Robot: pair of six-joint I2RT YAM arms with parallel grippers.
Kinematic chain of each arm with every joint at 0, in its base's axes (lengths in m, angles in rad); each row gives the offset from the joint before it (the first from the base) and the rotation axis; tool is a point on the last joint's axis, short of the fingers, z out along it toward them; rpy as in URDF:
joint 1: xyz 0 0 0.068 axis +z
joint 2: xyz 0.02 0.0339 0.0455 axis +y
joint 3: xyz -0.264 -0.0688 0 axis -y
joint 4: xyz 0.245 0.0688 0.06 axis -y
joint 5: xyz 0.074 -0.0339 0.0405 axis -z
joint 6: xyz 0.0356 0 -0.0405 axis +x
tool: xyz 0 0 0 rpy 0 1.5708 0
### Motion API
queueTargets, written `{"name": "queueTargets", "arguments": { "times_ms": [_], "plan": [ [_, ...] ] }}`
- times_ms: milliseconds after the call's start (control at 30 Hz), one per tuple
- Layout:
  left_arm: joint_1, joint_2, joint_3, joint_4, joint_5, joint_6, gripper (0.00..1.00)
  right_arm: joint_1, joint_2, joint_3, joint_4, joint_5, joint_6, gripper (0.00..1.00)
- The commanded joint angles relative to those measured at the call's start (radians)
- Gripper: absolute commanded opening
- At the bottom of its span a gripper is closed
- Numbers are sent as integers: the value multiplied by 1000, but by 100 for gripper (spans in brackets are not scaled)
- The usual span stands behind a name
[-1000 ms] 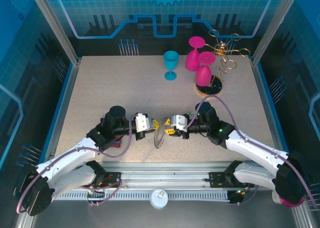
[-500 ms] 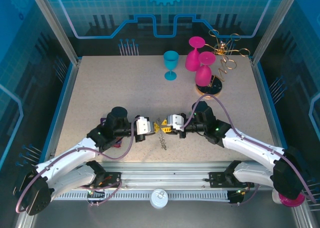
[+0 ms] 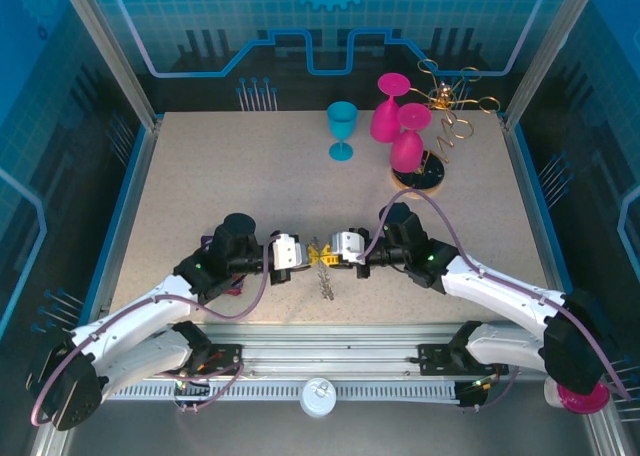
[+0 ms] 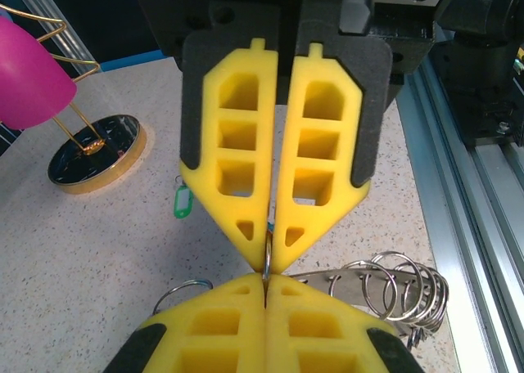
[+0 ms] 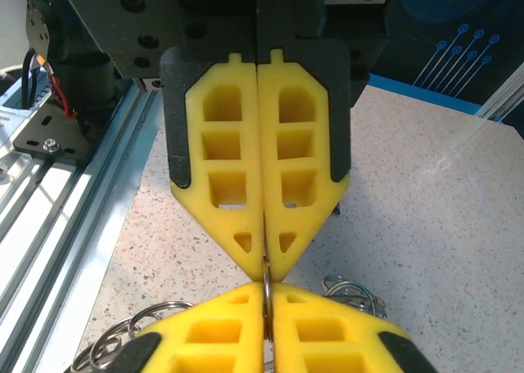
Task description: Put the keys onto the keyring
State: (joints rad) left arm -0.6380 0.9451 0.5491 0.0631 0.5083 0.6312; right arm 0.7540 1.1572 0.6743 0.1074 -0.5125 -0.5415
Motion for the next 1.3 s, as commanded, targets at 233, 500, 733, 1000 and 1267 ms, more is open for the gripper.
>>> {"name": "queueTargets", "arguments": {
  "times_ms": [233,500,733,1000,1267],
  "plan": [
    [-12,-28,21,44,-17,-24,21,10,-19,-3,-6,49,-4,0],
    [-7,-146,-64,98,-125,-122,54,-27,-91,-88,66,101,71,0],
    [-4,-261,-141,183,-333,-307,57,-30,-173,-172,197,274,179,0],
    [-4,-180,-117,160,-524,-620,58,-32,-271,-124,84,644,336,0],
    [-37,57,-14,78,-493,-979,52,-38,-331,-29,-144,877,382,0]
  ]
}}
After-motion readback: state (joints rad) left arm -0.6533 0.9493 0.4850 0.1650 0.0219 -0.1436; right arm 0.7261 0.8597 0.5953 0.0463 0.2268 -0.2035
